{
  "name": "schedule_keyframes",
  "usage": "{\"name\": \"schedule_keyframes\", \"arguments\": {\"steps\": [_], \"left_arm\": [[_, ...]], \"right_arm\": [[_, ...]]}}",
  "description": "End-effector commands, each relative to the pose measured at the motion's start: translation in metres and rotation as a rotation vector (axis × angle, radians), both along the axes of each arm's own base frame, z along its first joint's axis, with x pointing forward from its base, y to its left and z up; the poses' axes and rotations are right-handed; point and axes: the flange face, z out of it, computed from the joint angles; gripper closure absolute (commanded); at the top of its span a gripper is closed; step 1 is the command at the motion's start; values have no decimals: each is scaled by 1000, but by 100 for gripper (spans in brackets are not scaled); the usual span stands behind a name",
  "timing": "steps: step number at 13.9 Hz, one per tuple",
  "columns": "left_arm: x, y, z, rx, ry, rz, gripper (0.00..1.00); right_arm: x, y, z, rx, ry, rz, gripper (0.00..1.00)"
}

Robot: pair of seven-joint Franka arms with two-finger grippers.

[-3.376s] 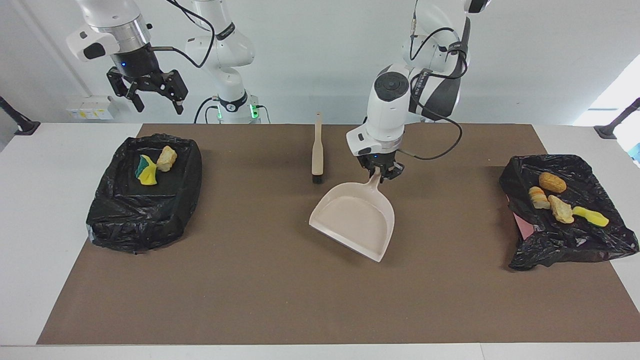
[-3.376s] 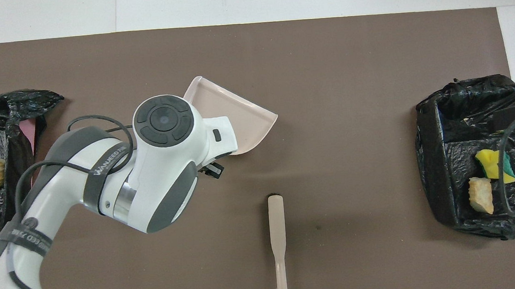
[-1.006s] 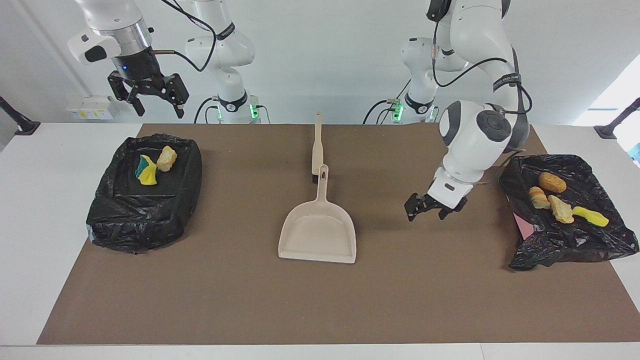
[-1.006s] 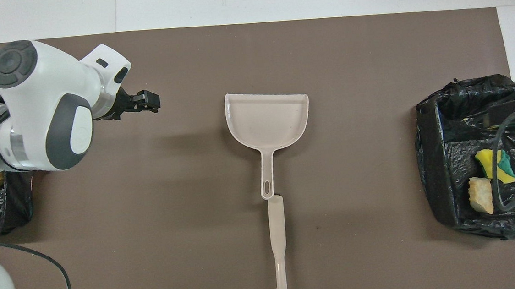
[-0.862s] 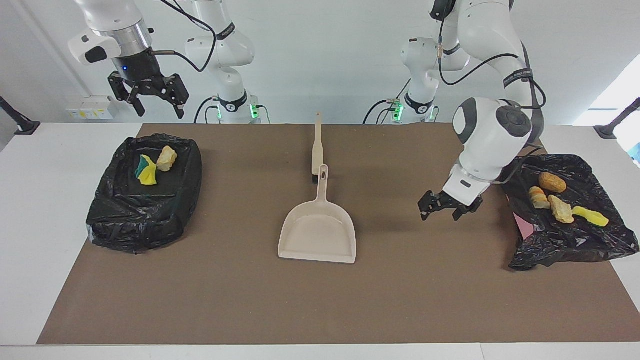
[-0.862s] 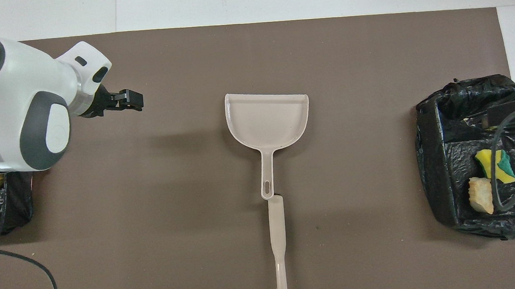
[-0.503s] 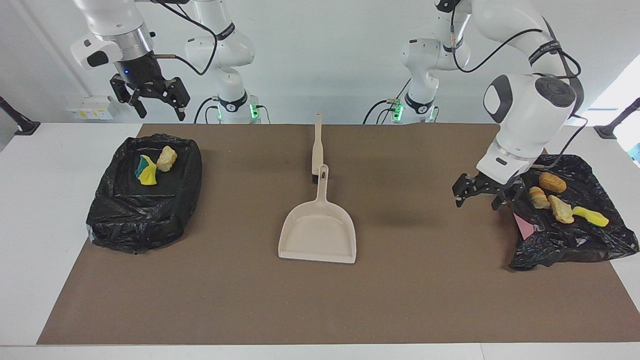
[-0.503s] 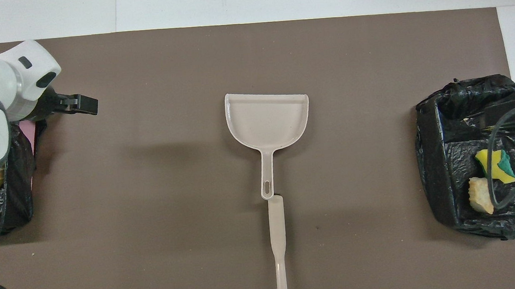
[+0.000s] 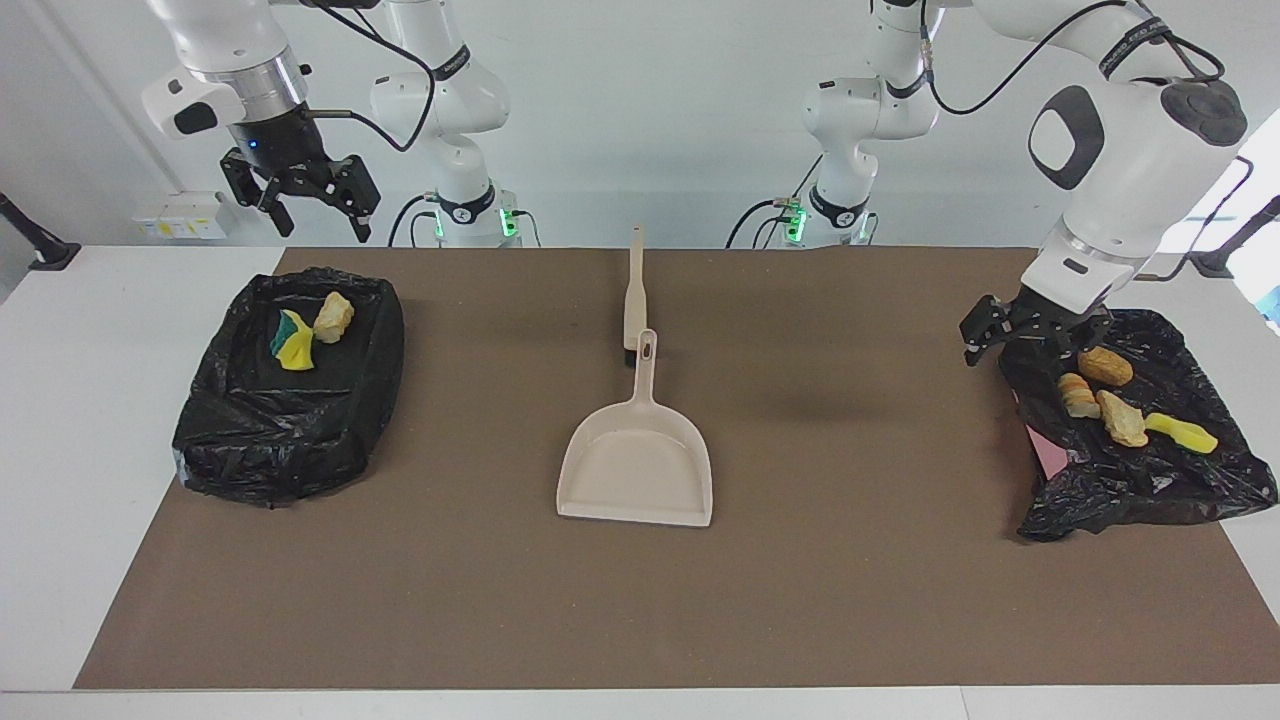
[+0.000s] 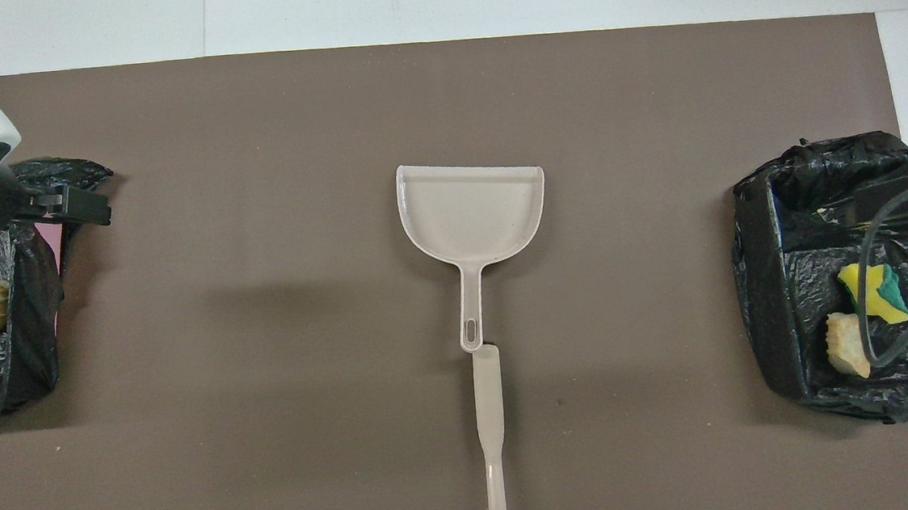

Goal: Sweep and dump trash in bin

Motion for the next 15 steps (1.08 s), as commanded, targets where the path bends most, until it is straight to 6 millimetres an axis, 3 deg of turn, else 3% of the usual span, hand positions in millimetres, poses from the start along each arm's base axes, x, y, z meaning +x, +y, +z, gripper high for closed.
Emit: {"name": "schedule_keyframes", "arguments": {"steps": [1,6,15], "left_arm": [[-21,15,24,9,15,15,0],[-40,14,65,69,77,7,0],[-46,8,63,64,94,36,0]], "right_arm": [[7,-5,2,14,-11,-30,0],[5,-4,2,19,-12,-28,0],[5,-3,1,19,-11,-27,0]]}}
